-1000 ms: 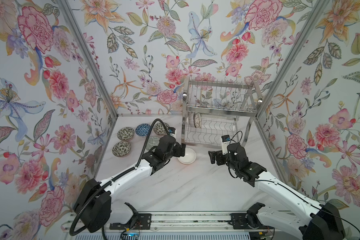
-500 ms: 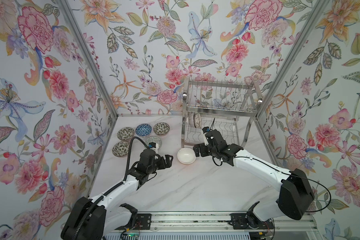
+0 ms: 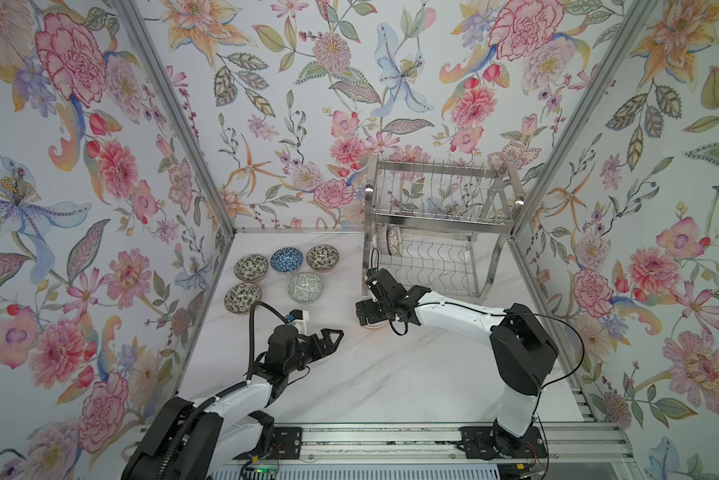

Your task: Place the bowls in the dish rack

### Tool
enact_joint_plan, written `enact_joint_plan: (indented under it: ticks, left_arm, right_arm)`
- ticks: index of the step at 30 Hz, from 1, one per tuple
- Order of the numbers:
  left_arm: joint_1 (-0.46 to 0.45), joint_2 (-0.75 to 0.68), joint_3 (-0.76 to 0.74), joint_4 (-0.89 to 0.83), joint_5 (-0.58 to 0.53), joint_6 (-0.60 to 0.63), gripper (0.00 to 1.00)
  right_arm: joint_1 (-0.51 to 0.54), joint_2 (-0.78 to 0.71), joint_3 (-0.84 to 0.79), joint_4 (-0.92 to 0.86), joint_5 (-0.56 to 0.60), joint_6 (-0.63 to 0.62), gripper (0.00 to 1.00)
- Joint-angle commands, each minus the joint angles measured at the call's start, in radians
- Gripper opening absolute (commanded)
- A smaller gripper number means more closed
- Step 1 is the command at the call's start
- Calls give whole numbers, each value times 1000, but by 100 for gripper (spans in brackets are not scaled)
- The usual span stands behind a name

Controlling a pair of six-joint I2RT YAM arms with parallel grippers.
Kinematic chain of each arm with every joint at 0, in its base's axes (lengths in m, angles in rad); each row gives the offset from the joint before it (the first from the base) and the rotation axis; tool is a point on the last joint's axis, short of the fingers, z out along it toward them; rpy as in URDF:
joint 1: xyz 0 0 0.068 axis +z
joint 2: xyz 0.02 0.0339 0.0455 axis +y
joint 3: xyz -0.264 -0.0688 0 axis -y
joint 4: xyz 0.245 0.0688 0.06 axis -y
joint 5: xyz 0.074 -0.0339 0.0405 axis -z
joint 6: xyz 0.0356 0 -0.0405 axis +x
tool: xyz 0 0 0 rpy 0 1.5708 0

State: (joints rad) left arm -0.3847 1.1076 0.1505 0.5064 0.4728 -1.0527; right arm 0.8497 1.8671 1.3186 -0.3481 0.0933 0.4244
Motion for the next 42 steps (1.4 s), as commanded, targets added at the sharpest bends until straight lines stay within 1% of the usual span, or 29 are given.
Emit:
enact_joint_plan:
  ticks: [1,4,7,13,17,22,26,31,36,39,42]
  left_arm:
    - [21,-47,-4,37,34,-26,99]
    - [46,-63,1,14,36,-29,100]
    - [68,-48,24,-6,65,-13,99]
    - [98,-9,66,-22,96,15,99]
    - [104,-13,67,-25,98,13,99]
    - [108,-6,91,-62,109,37,99]
    - [108,-9,96,-74,98,43,99]
    - [109,9,110,-73,91,51,99]
    - [109,23,121,-71,89,54,99]
    - [107,19,125,-80,85,60,99]
    - [108,13,126,-93,80,67,99]
  right_arm:
    - [23,19,42,-17,-3,4,92]
    - [25,43,51,-18,-18,5,88]
    - [29,62,67,-14,-30,4,86]
    - [34,114,119,-15,-45,-7,79]
    - [36,130,134,-15,-52,-7,71]
    - [37,143,142,-16,-67,-16,51]
    - [37,146,139,-22,-72,-19,40]
    - [36,142,120,-22,-74,-18,35]
    - [39,145,108,-21,-87,-18,33]
    - [44,150,105,-27,-86,-17,29]
    - [50,153,101,-29,-77,-15,29]
